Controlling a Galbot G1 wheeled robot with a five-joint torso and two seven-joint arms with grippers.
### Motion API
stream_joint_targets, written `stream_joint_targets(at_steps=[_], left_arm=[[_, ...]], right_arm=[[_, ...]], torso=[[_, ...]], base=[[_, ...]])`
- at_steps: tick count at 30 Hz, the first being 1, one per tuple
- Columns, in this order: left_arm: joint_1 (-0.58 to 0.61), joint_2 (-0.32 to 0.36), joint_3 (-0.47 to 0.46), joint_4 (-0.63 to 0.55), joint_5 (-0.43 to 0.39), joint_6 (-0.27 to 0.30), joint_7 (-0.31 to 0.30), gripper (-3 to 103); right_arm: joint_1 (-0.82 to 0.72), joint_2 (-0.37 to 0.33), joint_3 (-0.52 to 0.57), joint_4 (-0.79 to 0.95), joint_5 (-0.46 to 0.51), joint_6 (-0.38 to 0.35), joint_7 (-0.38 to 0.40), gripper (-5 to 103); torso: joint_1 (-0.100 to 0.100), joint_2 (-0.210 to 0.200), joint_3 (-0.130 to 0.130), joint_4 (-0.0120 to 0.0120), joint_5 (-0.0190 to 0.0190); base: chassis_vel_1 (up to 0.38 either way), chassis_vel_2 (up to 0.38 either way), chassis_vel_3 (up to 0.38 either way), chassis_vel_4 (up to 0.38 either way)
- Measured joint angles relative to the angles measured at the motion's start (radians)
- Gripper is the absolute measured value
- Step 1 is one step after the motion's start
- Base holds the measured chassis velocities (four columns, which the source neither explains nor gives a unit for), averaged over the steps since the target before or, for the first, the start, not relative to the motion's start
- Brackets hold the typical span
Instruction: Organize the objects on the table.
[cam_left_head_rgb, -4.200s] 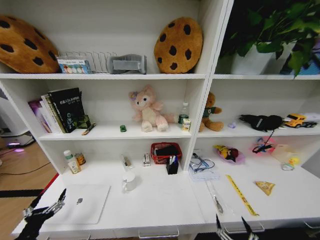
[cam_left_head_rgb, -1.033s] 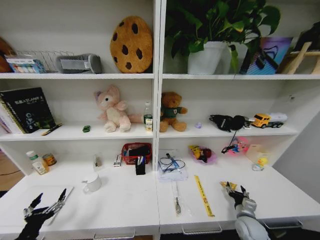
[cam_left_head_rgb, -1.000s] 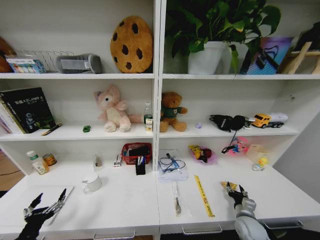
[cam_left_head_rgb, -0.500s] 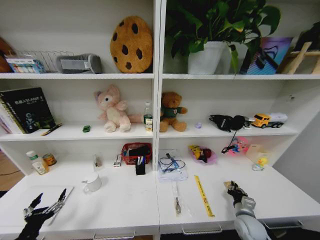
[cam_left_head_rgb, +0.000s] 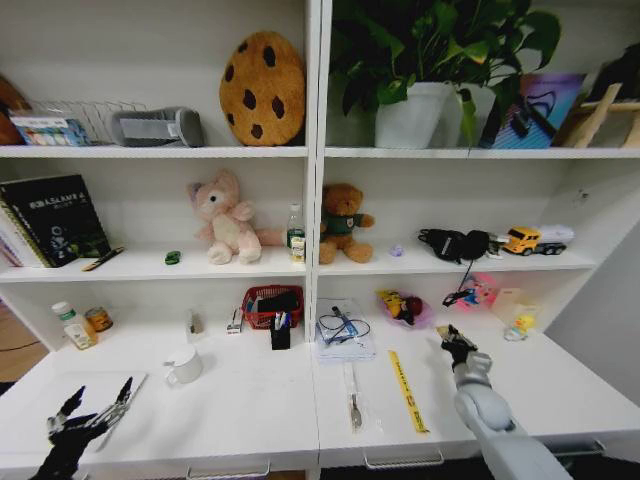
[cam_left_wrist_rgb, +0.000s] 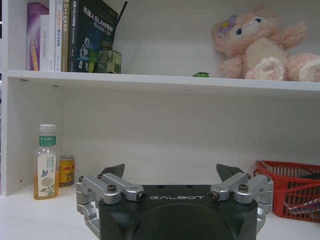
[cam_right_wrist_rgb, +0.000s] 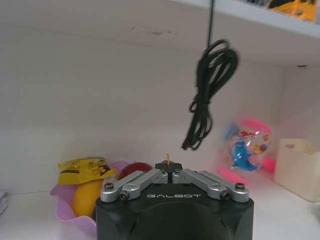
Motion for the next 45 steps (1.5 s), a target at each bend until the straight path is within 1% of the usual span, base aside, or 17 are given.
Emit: stream_joint_targets(at_steps=[7,15,17,18,19,20,21,23,24,26,27,30,34,40,42,43,45], left_arm=[[0.0,0.0,0.0,0.0,0.0,0.0,0.0,100],[0.0,0.0,0.0,0.0,0.0,0.0,0.0,100],[0.0,0.0,0.0,0.0,0.0,0.0,0.0,100],[0.0,0.0,0.0,0.0,0.0,0.0,0.0,100],[0.0,0.0,0.0,0.0,0.0,0.0,0.0,100],[0.0,0.0,0.0,0.0,0.0,0.0,0.0,100],[0.0,0.0,0.0,0.0,0.0,0.0,0.0,100],[0.0,0.0,0.0,0.0,0.0,0.0,0.0,100],[0.0,0.0,0.0,0.0,0.0,0.0,0.0,100],[0.0,0.0,0.0,0.0,0.0,0.0,0.0,100],[0.0,0.0,0.0,0.0,0.0,0.0,0.0,100],[0.0,0.0,0.0,0.0,0.0,0.0,0.0,100],[0.0,0.0,0.0,0.0,0.0,0.0,0.0,100],[0.0,0.0,0.0,0.0,0.0,0.0,0.0,100],[0.0,0.0,0.0,0.0,0.0,0.0,0.0,100],[0.0,0.0,0.0,0.0,0.0,0.0,0.0,100],[0.0,0.0,0.0,0.0,0.0,0.0,0.0,100]], right_arm=[[0.193,0.021,-0.141,-0.173,-0.002,0.016,-0.012,-1],[0.298,0.046,-0.174,-0.272,-0.026,0.046,-0.018,31],[0.291,0.043,-0.171,-0.262,-0.026,0.046,-0.016,31],[0.266,0.035,-0.161,-0.232,-0.027,0.046,-0.012,42],[0.254,0.031,-0.157,-0.219,-0.028,0.046,-0.01,42],[0.21,0.017,-0.145,-0.172,-0.03,0.046,-0.005,48],[0.21,0.017,-0.145,-0.172,-0.03,0.046,-0.005,48],[0.119,-0.002,-0.114,-0.075,-0.029,0.045,0.001,59],[0.119,-0.002,-0.114,-0.075,-0.029,0.045,0.001,59],[0.008,-0.012,-0.066,0.034,-0.033,0.045,0.004,70],[0.008,-0.012,-0.066,0.034,-0.033,0.045,0.004,70],[-0.125,-0.013,-0.011,0.159,-0.051,0.05,0.002,80],[-0.319,-0.005,0.065,0.358,-0.081,0.075,-0.009,99],[-0.506,0.019,0.154,0.573,-0.093,0.086,-0.028,100],[-0.62,0.038,0.211,0.659,-0.13,0.123,-0.068,100],[-0.62,0.038,0.211,0.659,-0.13,0.123,-0.068,100],[-0.703,0.062,0.275,0.693,-0.195,0.192,-0.115,100]], torso=[[0.0,0.0,0.0,-0.0001,-0.0001],[0.0,0.0,0.0,-0.0001,-0.0007],[0.0,0.0,0.0,-0.0001,-0.0003],[0.0,0.0,0.0,-0.0001,-0.0005],[0.0,0.0,0.0,-0.0001,-0.0006],[0.0,0.0,0.0,-0.0001,-0.0006],[0.0,0.0,0.0,-0.0001,-0.0006],[0.0,0.0,0.0,-0.0006,-0.0002],[0.0,0.0,0.0,-0.0006,-0.0002],[0.0,0.0,0.0,-0.0003,-0.0009],[0.0,0.0,0.0,-0.0003,-0.0009],[0.0,0.0,0.0,0.0,-0.0004],[-0.001,0.0,0.0,-0.0004,-0.0007],[0.0,0.0,0.0,0.0002,-0.0008],[-0.001,0.0,0.0,-0.0004,-0.0003],[-0.001,0.0,0.0,-0.0004,-0.0003],[-0.001,0.0,0.0,-0.0003,-0.0009]], base=[[0.0,0.0,0.0,0.0],[0.0,0.0,0.0,0.0],[0.0,0.0,0.0,0.0],[0.0,0.0,0.0,0.0],[0.0,0.0,0.0,0.0],[0.0,0.0,0.0,0.0],[0.0,0.0,0.0,0.0],[0.0,0.0,0.0,0.0],[0.0,0.0,0.0,0.0],[0.0,0.0,0.0,0.0],[0.0,0.0,0.0,0.0],[0.0,0.0,0.0,0.0],[0.0,0.0,0.0,0.0],[0.0,0.0,0.0,0.0],[0.0,0.0,0.0,0.0],[0.0,0.0,0.0,0.0],[0.0,0.0,0.0,0.0]])
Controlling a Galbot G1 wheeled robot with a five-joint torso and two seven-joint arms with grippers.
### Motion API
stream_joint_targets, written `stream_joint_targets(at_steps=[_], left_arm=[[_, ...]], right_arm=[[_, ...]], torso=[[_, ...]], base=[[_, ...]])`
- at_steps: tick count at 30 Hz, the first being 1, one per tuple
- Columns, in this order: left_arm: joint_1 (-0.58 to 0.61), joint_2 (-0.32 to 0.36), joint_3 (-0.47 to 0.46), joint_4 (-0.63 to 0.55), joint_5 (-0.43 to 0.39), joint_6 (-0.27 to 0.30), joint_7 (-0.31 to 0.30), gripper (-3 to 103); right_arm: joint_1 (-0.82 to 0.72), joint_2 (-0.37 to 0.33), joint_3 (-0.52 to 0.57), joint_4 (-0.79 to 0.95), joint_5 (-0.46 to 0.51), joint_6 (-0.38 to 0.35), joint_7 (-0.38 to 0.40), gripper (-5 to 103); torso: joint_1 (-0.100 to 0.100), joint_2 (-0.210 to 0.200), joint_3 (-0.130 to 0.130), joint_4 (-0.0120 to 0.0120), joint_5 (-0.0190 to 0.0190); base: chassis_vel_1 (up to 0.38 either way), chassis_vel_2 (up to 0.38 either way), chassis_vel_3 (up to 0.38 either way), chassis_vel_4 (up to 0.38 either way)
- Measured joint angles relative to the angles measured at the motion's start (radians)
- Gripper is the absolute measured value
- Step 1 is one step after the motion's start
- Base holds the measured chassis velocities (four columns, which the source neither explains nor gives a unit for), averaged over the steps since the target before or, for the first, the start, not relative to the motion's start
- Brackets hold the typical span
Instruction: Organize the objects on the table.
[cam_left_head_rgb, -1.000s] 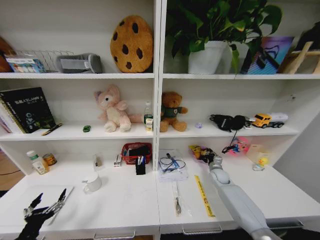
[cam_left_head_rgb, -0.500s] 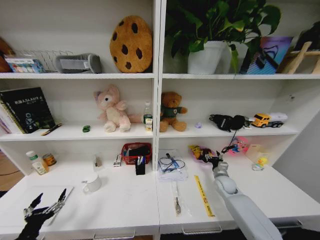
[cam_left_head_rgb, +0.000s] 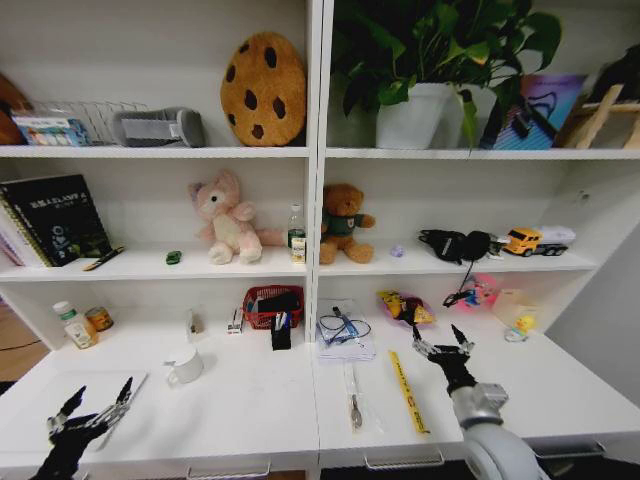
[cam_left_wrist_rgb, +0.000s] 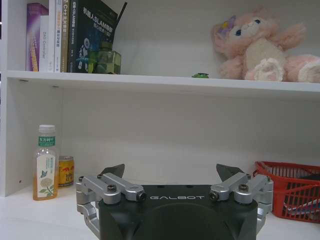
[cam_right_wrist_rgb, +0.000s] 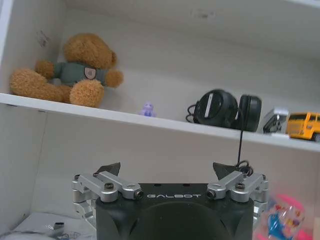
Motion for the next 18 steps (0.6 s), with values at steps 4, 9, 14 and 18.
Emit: stream_joint_targets(at_steps=[4,9,14,18], left_arm=[[0.0,0.0,0.0,0.0,0.0,0.0,0.0,100],[0.0,0.0,0.0,0.0,0.0,0.0,0.0,100],[0.0,0.0,0.0,0.0,0.0,0.0,0.0,100],[0.0,0.0,0.0,0.0,0.0,0.0,0.0,100]], right_arm=[[-0.085,0.051,0.087,0.003,-0.025,0.095,-0.068,100],[-0.15,0.112,0.139,-0.019,0.032,0.161,-0.106,100],[-0.187,0.137,0.158,-0.03,0.052,0.199,-0.141,100],[-0.188,0.138,0.158,-0.033,0.054,0.201,-0.144,100]], torso=[[0.0,0.0,0.0,0.0002,0.0005],[0.0,0.0,0.0,0.0001,0.0006],[0.0,0.0,0.0,0.0001,0.0004],[0.0,0.0,0.0,0.0003,0.0004]], base=[[0.0,0.0,0.0,0.0],[0.0,0.0,0.0,0.0],[0.0,0.0,0.0,0.0],[0.0,0.0,0.0,0.0]])
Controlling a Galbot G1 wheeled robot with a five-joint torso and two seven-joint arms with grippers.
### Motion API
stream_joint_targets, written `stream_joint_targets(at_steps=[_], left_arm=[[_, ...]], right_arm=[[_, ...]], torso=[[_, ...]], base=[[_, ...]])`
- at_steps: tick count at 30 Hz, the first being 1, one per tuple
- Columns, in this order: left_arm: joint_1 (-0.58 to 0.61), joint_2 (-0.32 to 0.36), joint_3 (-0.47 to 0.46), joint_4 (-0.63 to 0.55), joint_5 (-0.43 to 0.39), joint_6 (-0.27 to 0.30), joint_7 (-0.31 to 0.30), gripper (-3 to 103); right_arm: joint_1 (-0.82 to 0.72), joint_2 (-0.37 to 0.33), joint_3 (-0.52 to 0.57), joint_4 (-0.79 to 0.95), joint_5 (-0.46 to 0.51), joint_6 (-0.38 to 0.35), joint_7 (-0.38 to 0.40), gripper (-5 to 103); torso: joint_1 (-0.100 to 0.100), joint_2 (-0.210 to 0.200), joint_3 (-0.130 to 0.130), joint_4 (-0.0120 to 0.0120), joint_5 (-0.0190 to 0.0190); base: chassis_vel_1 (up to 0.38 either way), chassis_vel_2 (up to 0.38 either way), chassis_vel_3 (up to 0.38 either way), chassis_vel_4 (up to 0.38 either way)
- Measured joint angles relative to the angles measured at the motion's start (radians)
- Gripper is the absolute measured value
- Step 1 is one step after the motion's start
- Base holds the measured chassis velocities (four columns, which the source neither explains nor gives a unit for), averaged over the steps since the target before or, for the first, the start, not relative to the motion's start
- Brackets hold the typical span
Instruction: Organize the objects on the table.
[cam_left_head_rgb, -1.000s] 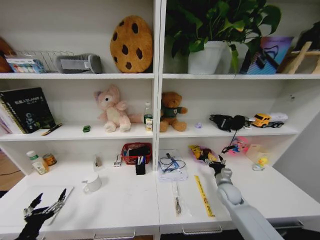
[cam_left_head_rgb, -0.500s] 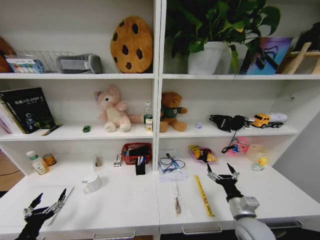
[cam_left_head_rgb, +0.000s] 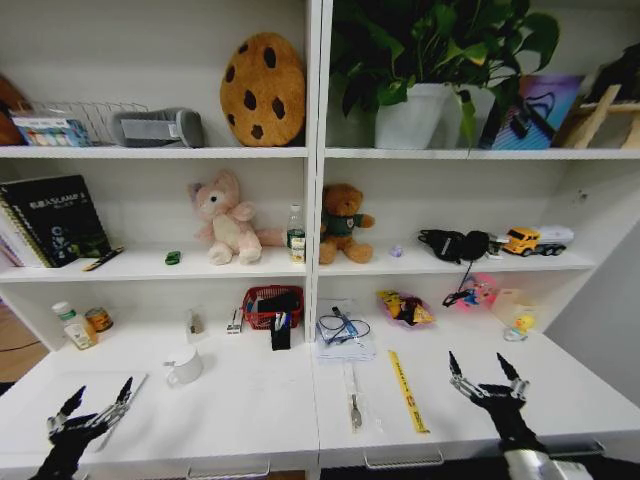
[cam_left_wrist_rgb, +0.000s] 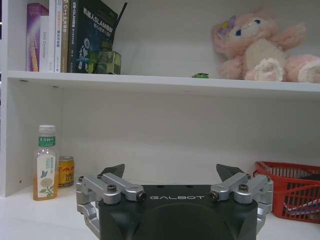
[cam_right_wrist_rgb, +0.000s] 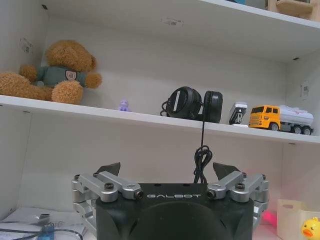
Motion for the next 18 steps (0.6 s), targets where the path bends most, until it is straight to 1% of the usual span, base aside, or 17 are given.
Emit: stream_joint_targets(at_steps=[18], left_arm=[[0.0,0.0,0.0,0.0,0.0,0.0,0.0,100]], right_arm=[[0.008,-0.003,-0.004,-0.004,0.001,-0.003,0.003,100]], torso=[[0.0,0.0,0.0,-0.0001,0.0001]], base=[[0.002,0.003,-0.002,-0.002]])
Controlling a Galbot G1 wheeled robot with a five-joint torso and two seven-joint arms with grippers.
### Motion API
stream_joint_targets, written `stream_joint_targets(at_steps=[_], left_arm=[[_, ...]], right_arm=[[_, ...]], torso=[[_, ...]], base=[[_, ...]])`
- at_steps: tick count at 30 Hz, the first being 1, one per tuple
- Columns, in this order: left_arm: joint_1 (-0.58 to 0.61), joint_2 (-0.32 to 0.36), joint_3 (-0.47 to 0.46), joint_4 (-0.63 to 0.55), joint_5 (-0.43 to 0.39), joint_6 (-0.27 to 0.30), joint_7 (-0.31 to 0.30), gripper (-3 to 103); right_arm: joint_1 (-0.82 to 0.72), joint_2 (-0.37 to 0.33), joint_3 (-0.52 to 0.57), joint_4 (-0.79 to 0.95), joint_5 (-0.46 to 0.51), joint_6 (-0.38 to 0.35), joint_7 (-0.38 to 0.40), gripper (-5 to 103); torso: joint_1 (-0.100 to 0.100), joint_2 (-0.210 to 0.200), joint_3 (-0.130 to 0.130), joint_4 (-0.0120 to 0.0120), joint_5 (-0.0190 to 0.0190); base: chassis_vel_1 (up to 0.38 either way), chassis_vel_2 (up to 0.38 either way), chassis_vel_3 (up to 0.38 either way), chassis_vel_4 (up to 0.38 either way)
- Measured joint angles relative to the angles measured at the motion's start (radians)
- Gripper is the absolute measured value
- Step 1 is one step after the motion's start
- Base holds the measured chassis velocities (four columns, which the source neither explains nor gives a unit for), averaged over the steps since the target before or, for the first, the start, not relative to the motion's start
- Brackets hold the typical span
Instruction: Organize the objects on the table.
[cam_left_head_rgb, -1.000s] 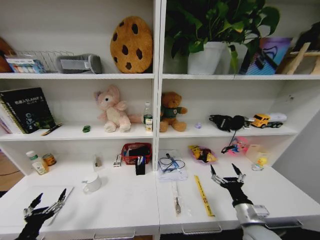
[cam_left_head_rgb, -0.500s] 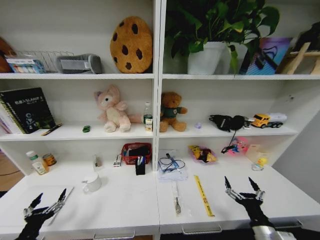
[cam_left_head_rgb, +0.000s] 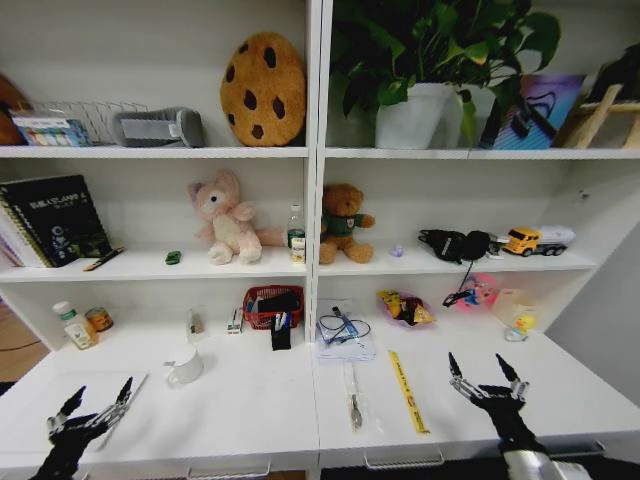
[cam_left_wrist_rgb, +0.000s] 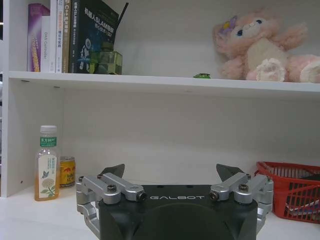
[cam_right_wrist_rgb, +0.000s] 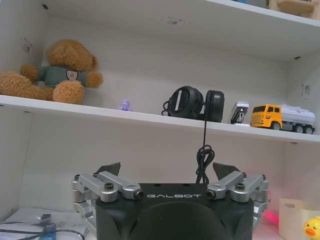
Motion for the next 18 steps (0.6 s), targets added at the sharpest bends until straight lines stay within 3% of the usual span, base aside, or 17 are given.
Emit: stream_joint_targets(at_steps=[9,18], left_arm=[[0.0,0.0,0.0,0.0,0.0,0.0,0.0,100],[0.0,0.0,0.0,0.0,0.0,0.0,0.0,100]], right_arm=[[0.001,0.0,-0.001,-0.001,0.0,-0.002,0.001,100],[0.002,-0.001,-0.002,-0.001,0.0,-0.003,0.002,100]], torso=[[0.0,0.0,0.0,-0.0001,0.0003],[0.0,0.0,0.0,-0.0001,0.0]], base=[[0.134,0.126,-0.117,-0.148],[0.247,0.244,-0.246,-0.241]])
